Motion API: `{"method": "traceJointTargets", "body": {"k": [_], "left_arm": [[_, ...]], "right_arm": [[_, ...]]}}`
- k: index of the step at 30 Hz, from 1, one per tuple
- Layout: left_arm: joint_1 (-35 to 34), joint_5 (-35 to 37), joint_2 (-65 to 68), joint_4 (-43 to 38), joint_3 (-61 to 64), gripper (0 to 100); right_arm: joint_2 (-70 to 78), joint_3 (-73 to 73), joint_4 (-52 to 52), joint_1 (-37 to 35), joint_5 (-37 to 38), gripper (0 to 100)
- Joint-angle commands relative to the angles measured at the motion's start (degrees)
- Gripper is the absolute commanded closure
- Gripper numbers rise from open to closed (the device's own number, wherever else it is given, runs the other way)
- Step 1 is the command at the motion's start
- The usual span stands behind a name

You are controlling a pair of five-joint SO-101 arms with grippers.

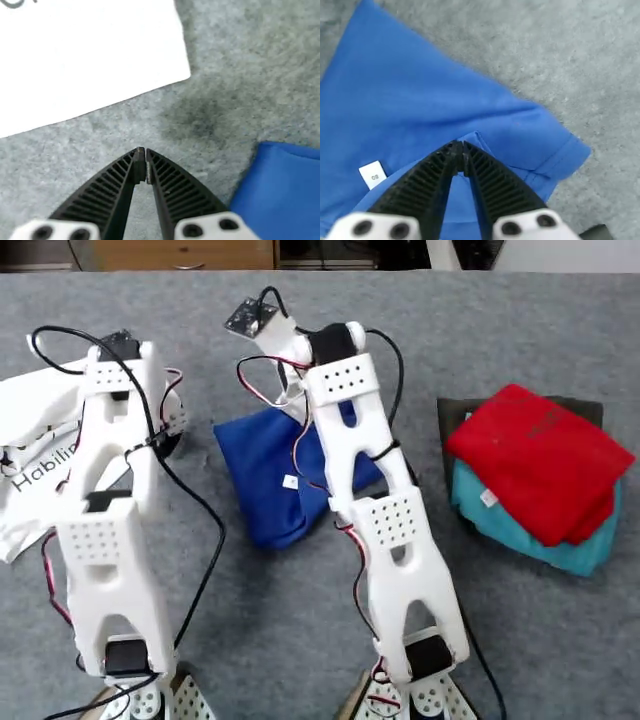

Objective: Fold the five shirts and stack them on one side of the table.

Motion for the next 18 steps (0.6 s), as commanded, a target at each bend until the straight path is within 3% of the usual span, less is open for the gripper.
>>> {"method": "traceJointTargets", "body": {"k": [1,6,10,18], "left_arm": [[-0.3,-1.2,-13.5,-10.7,14.8,98],[0.7,-0.1,-29.3,-32.3,39.6,98],[1.1,1.4,-35.4,-46.0,52.1,98],[0.8,2.8,-35.6,-50.4,54.6,98]], "right_arm": [[-0.7,-0.7,1.2,-1.2,0.1,99.4],[-1.8,3.1,1.1,-1.1,0.5,99.4],[-1.8,3.3,1.0,-1.3,0.5,99.4],[-0.5,3.2,0.8,-2.9,0.6,99.4]]}}
